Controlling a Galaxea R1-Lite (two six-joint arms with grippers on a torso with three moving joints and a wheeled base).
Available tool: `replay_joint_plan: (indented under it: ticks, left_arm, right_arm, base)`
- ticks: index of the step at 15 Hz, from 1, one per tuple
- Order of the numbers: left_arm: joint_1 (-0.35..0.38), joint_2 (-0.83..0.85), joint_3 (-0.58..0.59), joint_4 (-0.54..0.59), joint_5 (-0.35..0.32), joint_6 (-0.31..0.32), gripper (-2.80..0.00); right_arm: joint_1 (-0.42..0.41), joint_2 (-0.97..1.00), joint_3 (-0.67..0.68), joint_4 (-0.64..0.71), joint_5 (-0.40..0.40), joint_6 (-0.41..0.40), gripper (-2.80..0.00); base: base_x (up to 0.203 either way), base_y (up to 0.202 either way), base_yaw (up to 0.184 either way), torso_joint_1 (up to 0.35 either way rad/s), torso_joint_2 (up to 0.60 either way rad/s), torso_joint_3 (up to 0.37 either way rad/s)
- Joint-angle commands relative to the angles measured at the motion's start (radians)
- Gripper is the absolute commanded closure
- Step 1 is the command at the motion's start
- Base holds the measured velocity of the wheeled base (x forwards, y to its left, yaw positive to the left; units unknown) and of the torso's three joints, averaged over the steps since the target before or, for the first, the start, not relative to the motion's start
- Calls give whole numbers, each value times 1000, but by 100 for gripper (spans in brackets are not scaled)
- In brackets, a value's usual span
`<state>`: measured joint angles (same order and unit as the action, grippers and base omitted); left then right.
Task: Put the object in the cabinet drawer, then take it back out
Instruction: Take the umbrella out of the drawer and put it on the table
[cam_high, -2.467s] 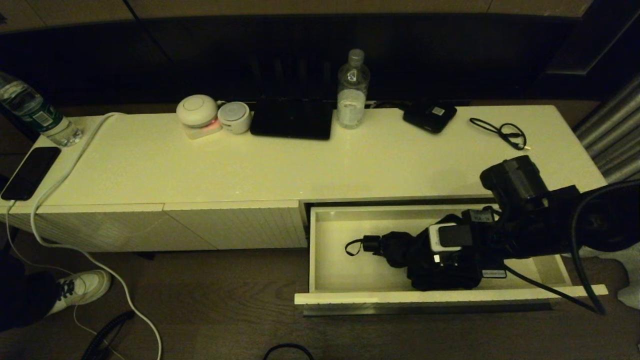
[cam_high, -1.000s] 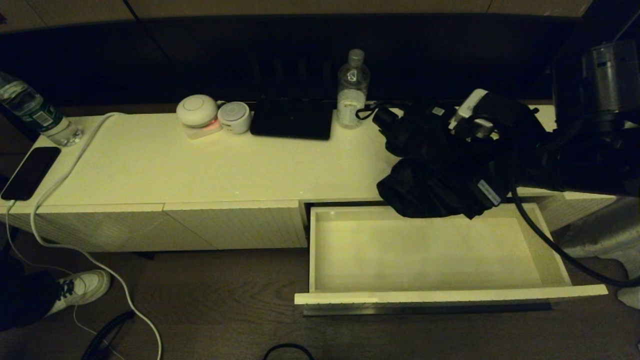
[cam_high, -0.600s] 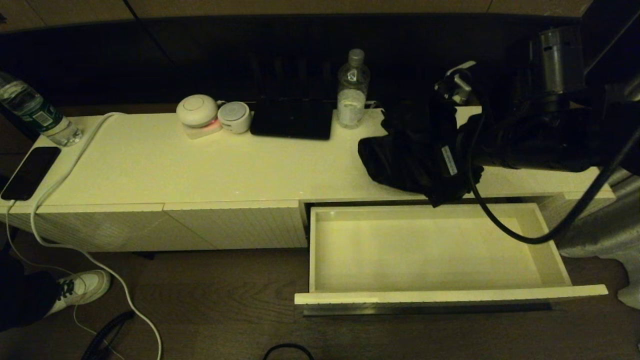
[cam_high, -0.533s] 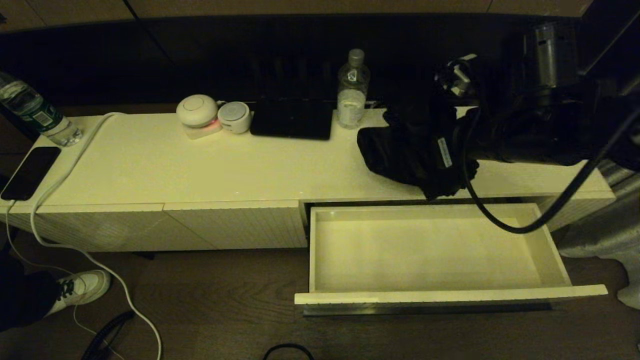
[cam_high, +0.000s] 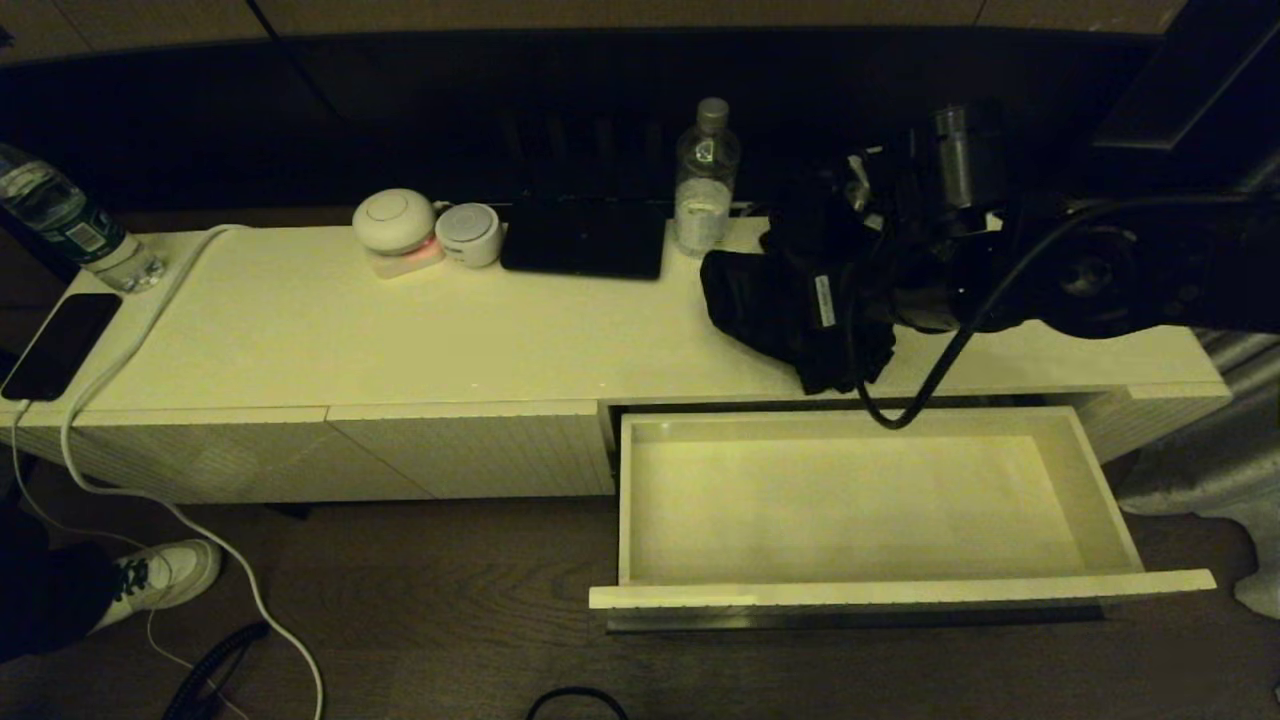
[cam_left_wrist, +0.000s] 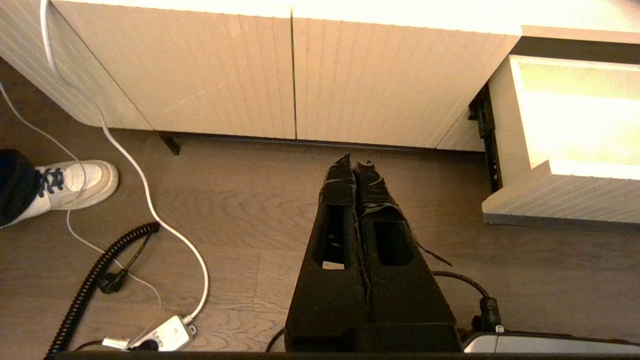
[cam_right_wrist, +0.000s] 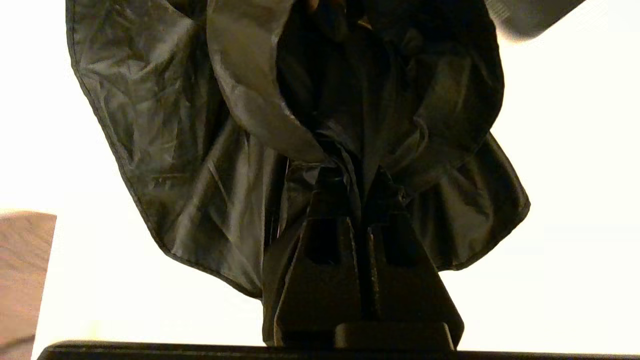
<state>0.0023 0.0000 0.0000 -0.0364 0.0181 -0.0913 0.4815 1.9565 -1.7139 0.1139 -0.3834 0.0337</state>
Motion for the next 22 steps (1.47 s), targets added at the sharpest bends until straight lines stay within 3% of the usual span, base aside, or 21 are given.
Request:
replay_joint_plan:
  ticks: [1,10,22]
  left_arm:
    - [1,-2,0,0,0,-1,0]
    - [1,-2,0,0,0,-1,0]
    - [1,-2,0,0,0,-1,0]
  right_arm:
    - [3,71,-14,-20,-3,53,0]
    - [8,113,-98,-29,-3,130,0]
    - [19,9,-18,-32,-44,97,0]
  base:
    - [0,0,0,0,0,0]
    - [0,0,0,0,0,0]
    - [0,0,0,0,0,0]
